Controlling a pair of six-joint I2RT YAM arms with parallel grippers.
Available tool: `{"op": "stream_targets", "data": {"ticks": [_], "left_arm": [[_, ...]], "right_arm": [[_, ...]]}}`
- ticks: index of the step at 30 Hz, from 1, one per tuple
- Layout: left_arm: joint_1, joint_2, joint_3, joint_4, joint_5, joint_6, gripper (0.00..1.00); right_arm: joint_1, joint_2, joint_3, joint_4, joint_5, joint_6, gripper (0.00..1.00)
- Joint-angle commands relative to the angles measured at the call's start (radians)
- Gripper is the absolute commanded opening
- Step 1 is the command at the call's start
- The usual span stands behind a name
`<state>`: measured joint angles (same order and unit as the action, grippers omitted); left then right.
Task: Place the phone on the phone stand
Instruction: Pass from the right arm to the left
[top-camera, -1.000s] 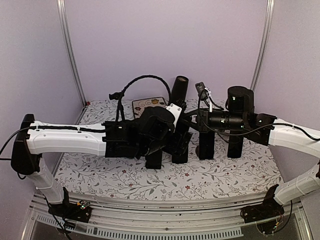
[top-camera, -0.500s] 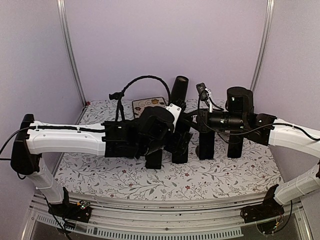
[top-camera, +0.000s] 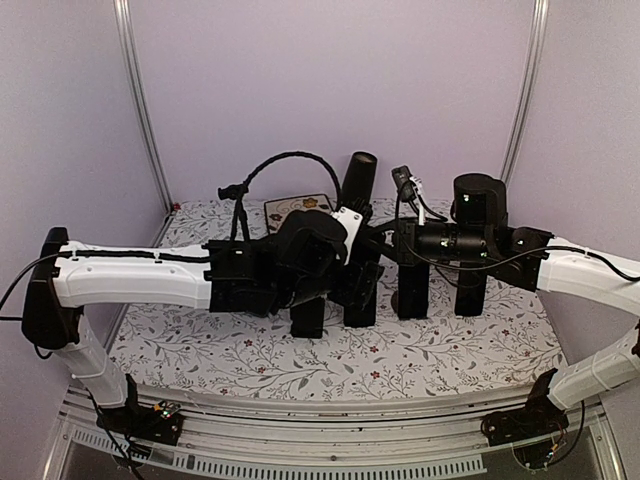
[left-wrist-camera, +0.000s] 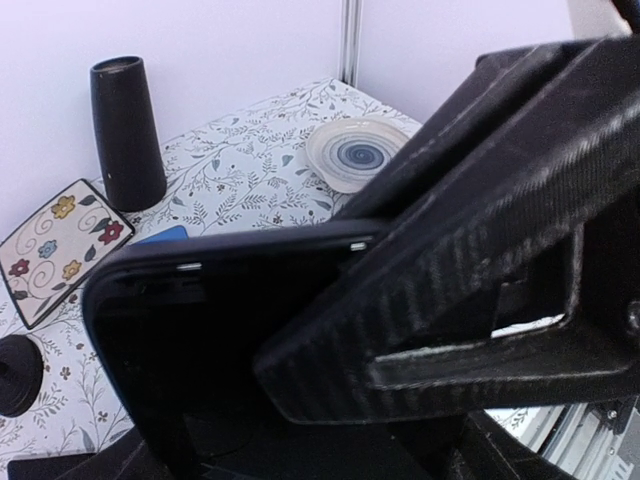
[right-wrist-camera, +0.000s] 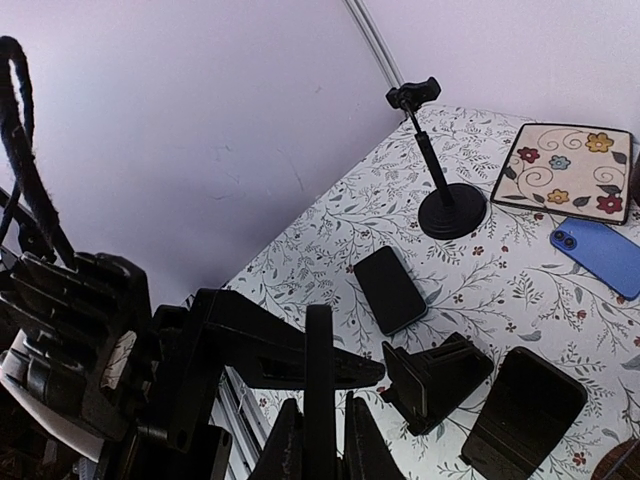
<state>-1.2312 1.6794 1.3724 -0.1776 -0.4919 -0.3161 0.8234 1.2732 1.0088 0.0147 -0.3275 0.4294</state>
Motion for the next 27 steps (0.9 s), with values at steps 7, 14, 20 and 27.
{"op": "stream_targets", "data": {"ticks": [7, 14, 20, 27], "left_arm": [[0.023, 0.017, 0.012, -0.025, 0.017, -0.011, 0.52], [0.023, 0.008, -0.001, -0.006, 0.028, -0.007, 0.34], [0.022, -0.017, -0.036, 0.037, 0.040, -0.016, 0.30], [0.023, -0.024, -0.052, 0.044, 0.029, -0.031, 0.24]], "right_arm": [[0.001, -0.002, 0.036, 0.023, -0.026, -0.007, 0.03], [0.001, 0.000, 0.033, 0.019, -0.013, -0.008, 0.05], [0.002, -0.005, 0.024, 0.021, -0.004, -0.003, 0.18], [0.001, -0.014, 0.017, 0.024, 0.004, -0.003, 0.39]]}}
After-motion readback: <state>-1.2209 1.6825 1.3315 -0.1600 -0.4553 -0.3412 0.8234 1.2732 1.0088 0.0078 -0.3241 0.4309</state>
